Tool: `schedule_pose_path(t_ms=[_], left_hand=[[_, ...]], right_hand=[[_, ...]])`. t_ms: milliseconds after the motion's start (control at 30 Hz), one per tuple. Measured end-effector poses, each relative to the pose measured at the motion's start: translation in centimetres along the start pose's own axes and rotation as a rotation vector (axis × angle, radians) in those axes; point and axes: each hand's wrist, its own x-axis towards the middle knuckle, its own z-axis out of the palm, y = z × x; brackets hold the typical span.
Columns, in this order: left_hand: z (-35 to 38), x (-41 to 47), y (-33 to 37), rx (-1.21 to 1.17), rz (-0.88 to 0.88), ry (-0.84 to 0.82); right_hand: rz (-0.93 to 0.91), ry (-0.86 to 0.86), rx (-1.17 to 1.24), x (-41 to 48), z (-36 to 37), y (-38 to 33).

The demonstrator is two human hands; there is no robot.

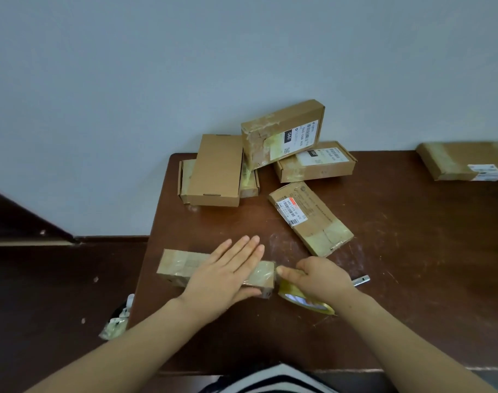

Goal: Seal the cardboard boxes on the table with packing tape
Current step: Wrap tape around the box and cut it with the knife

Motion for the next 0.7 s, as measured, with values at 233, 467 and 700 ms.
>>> schedule_pose_path(t_ms=[233, 467, 700], left_hand=[[0.3, -3.4, -2.9, -0.11, -0.362, -0.032], [-0.3, -1.1, -2.6, -0.195, -0.581, -0.257], [-2.1, 2.2, 2.6, -0.33, -0.1, -0.142]], right_hand=[[-0.03, -0.016, 0.055, -0.4, 0.5, -0.2], [-0.04, -0.018, 0.168, -0.1, 1.1, -0.1], [-0.08, -0.049, 0.269, -0.9, -0.5, -0.8]])
